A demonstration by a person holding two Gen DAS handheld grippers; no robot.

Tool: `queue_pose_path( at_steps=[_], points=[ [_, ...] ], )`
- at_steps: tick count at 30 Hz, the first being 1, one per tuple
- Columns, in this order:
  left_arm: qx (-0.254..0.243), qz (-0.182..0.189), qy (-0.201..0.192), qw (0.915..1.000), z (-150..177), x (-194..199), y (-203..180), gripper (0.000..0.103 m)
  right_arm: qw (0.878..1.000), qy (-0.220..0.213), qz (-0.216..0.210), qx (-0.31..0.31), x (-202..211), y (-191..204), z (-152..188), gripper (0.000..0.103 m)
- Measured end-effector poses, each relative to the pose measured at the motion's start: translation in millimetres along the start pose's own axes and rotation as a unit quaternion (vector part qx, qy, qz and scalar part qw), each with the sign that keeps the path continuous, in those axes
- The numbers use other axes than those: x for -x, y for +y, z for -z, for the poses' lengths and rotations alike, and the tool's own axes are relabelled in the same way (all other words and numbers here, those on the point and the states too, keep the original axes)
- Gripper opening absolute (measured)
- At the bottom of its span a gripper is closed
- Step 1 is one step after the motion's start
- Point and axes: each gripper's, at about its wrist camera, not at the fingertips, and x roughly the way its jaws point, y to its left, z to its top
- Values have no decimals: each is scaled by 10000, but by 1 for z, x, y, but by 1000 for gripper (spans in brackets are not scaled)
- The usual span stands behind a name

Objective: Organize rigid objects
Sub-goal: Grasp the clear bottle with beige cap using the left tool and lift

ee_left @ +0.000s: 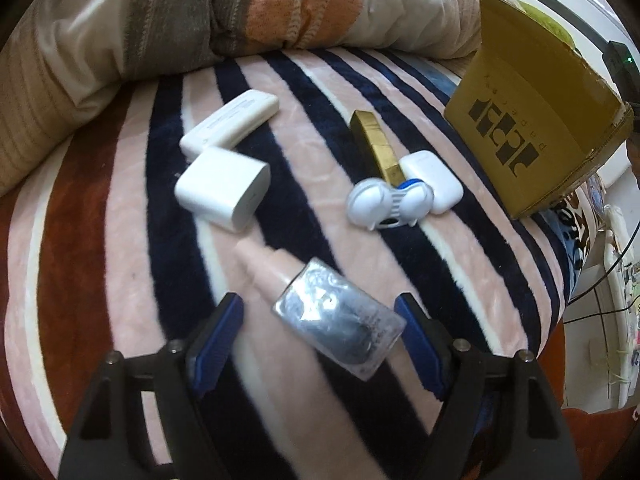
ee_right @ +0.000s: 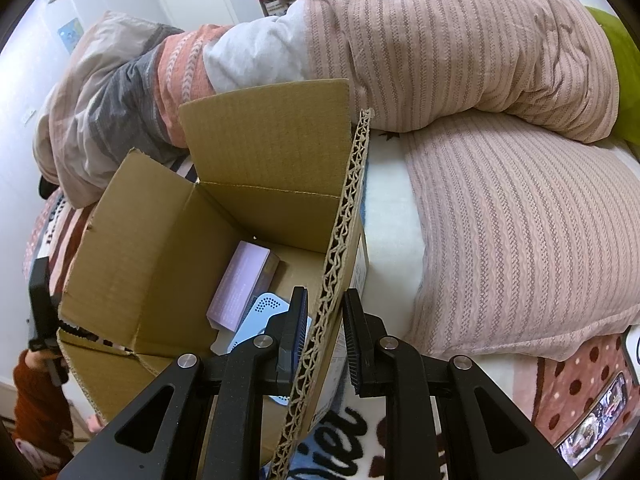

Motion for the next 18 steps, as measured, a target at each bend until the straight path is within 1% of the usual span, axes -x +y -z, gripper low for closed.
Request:
queue_pose_path(
  at_steps=[3, 6, 7, 8, 10, 11, 12, 16, 17, 18],
  points=[
    [143, -70, -48, 9999, 1, -2, -2, 76, 10000, -1, -5, -4, 0, -1, 0, 15],
    [473, -357, -154, 9981, -3, -6, -7, 76, 10000, -2, 2, 5, 0, -1, 0, 15],
    [602, -482, -180, 9969, -4, -7, -9, 72, 10000, -3, 6, 11, 0, -1, 0, 15],
    [687, -559, -185, 9959, -4, -8, -12, 63, 10000, -6, 6, 12, 0, -1, 0, 15],
    [768, -717, -211, 9942, -5, -9, -16, 51, 10000, -9, 0, 3, 0, -1, 0, 15],
    [814, -814, -259, 9930, -4, -8, -19, 51, 10000, -9, -5, -5, 0, -1, 0, 15],
    [806, -824, -290, 9929, -3, -7, -21, 51, 10000, -12, -12, -15, 0, -2, 0, 15],
    [475, -835, -388, 9946, 4, -3, -31, 49, 10000, -15, -5, -2, 0, -2, -1, 15],
    [462, -801, -425, 9948, 6, 2, -30, 46, 10000, -17, -1, 5, -1, -2, -1, 15],
    [462, -811, -475, 9945, 6, 8, -31, 36, 10000, -21, 4, 11, 0, -1, 0, 15]
  ],
)
